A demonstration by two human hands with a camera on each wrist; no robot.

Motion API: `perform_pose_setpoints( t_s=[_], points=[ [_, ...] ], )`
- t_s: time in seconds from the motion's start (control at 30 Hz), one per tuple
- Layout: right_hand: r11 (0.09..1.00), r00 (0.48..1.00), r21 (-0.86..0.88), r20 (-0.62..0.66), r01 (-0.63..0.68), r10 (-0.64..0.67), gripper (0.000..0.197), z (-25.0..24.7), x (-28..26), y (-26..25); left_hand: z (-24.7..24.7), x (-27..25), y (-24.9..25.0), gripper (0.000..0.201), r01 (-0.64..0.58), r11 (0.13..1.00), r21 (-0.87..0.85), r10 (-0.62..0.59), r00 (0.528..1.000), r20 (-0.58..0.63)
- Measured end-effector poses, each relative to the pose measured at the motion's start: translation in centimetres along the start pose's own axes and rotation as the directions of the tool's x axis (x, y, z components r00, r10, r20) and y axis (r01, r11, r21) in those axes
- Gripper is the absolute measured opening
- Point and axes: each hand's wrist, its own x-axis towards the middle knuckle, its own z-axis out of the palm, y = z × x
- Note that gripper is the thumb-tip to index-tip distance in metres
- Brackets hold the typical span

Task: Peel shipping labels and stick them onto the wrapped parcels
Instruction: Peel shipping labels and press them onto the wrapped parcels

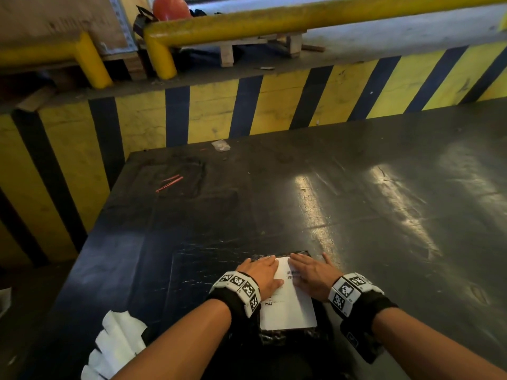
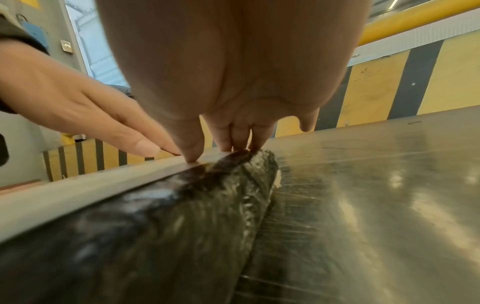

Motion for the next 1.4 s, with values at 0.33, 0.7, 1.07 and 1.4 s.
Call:
perform_pose_setpoints(
  t_s=[0.33,0.7,1.07,1.4],
  points=[
    [0.999,1.0,-0.027,-0.009,-0.028,0.028,0.054,-1.1,-1.3,-0.3,-1.0,-1.7,-0.8,0.061,0.034,0.996,0.088,-0.035,0.999,0.02],
    [0.997,0.997,-0.047,0.047,-0.061,0.063,0.064,0.4,-2.4,1.1,-0.3,-2.7,-0.4,0.066,-0.014,0.982,0.19,-0.008,0.994,0.113],
    [0.986,0.988,-0.072,0.049,0.149,-0.146,0.067,2.5,-4.4,1.2,0.6,-4.9,1.1,0.07,-0.206,0.917,0.342,0.109,0.954,0.281],
    [0.992,0.992,-0.036,-0.038,0.119,-0.12,0.075,2.9,-5.6,0.8,1.0,-5.6,1.2,0.077,-0.142,0.948,0.285,0.096,0.981,0.168]
  ],
)
